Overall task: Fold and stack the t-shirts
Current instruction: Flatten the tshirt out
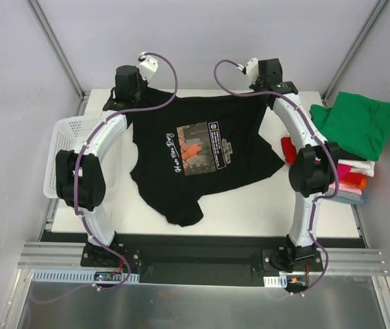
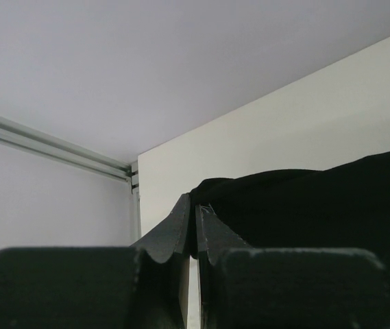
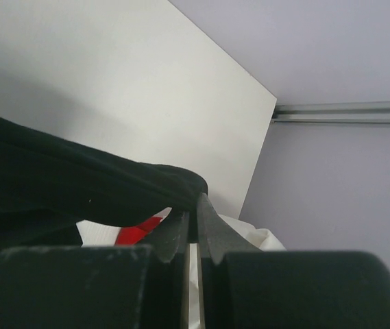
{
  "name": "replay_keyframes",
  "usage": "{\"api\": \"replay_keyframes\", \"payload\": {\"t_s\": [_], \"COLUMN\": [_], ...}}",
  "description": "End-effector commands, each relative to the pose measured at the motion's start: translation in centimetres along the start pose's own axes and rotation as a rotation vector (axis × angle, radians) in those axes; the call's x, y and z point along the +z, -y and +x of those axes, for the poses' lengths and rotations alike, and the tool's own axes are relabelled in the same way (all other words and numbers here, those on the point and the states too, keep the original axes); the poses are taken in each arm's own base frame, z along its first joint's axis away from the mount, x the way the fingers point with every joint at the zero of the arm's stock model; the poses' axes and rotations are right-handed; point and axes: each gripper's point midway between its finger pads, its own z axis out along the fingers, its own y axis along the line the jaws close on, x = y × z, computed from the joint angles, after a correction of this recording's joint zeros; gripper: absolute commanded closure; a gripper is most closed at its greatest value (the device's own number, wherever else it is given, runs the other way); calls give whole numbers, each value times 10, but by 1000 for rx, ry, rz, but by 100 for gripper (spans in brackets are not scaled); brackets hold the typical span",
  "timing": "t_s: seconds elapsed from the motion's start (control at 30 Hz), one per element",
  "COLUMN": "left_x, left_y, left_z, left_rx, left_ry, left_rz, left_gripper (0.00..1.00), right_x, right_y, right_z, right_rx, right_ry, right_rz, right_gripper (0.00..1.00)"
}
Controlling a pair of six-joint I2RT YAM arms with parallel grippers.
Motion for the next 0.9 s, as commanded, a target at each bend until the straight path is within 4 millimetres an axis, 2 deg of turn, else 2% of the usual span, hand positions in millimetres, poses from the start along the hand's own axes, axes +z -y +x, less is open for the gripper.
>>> {"api": "replay_keyframes", "payload": {"t_s": [0.0,0.03,0.13,0.2,0.27,0.3,0.33,0.37,0.4,0.47,0.53,0.6,0.7,0.8,0.83,0.87], "left_x": [1,2,3,4,4,4,5,5,5,6,7,6,3,-12,-23,-29], "left_y": [-24,-24,-23,-21,-21,-21,-21,-21,-21,-23,-26,-28,-20,9,12,35], "left_z": [-21,-20,-17,-15,-14,-14,-13,-13,-12,-13,-11,-12,-7,-1,-7,4], "left_rx": [4,6,7,5,7,7,5,5,5,2,-3,-6,-5,10,16,44], "left_ry": [49,45,36,32,28,28,26,26,22,21,10,7,0,-6,13,-7], "left_rz": [-79,-80,-83,-81,-82,-82,-83,-83,-86,-94,-114,-125,-96,7,28,77], "left_gripper": [100,100,99,90,79,68,63,53,39,27,13,11,6,2,1,1], "right_x": [-1,1,6,7,9,9,8,9,9,7,6,3,-4,-17,-23,-25], "right_y": [16,15,11,12,10,11,10,9,10,11,9,6,-4,-21,-28,-34], "right_z": [-7,-6,-5,-5,-6,-7,-8,-8,-9,-10,-12,-10,-3,8,9,14], "right_rx": [-6,-8,-16,-14,-17,-15,-13,-15,-9,-3,-4,-4,-8,-1,-8,-12], "right_ry": [8,7,2,3,3,6,8,6,11,14,19,15,2,-5,-5,-13], "right_rz": [53,52,47,49,50,52,52,53,58,61,59,54,31,-9,-23,-34], "right_gripper": [99,99,86,78,65,62,58,47,43,34,30,28,27,27,27,26]}}
